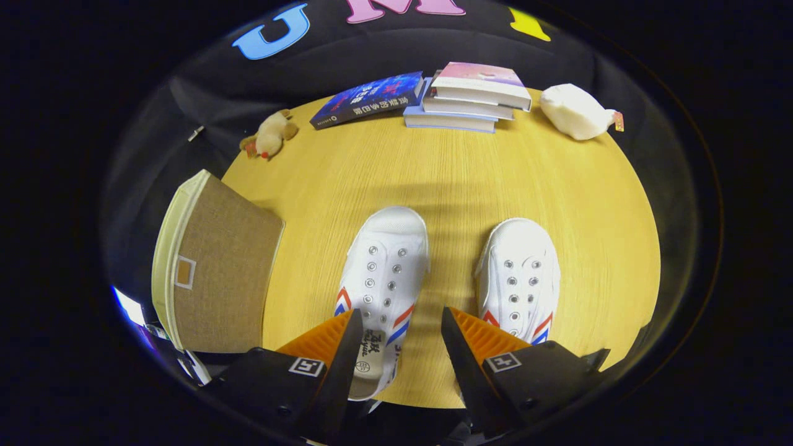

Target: Open the storage box then place both shoes into the box .Put the left shoe in first, then the right shoe, with the right side of both shoes facing outward in a uniform manner.

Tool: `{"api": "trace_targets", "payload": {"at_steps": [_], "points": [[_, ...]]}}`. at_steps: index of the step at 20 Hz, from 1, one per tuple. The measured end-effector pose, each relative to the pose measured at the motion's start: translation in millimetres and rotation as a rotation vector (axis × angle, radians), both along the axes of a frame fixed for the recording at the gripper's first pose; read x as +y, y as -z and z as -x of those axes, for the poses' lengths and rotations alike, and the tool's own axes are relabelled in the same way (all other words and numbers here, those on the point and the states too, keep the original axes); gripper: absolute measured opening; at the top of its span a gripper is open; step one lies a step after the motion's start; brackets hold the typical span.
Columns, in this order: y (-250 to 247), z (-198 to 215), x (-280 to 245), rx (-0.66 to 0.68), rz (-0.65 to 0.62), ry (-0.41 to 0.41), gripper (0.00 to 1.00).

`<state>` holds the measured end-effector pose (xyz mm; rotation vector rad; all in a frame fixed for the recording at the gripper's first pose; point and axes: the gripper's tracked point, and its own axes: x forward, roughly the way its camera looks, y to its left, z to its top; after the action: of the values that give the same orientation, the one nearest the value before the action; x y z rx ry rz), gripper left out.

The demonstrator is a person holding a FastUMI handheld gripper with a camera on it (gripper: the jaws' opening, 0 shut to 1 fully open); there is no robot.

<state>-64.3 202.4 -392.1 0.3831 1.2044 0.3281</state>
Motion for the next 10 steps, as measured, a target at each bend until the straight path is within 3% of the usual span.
{"api": "trace_targets", "payload": {"at_steps": [4, 6, 7, 9, 10], "points": [[20, -1, 17, 0.028, 0.024, -0.029, 0.73], [22, 0, 20, 0.040, 0.029, -0.017, 0.56], [29, 0, 10, 0.048, 0.077, -0.003, 0.54], [22, -1, 2, 0.101, 0.043, 0.078, 0.20], [27, 4, 9, 0.132, 0.024, 0.111, 0.16]]}}
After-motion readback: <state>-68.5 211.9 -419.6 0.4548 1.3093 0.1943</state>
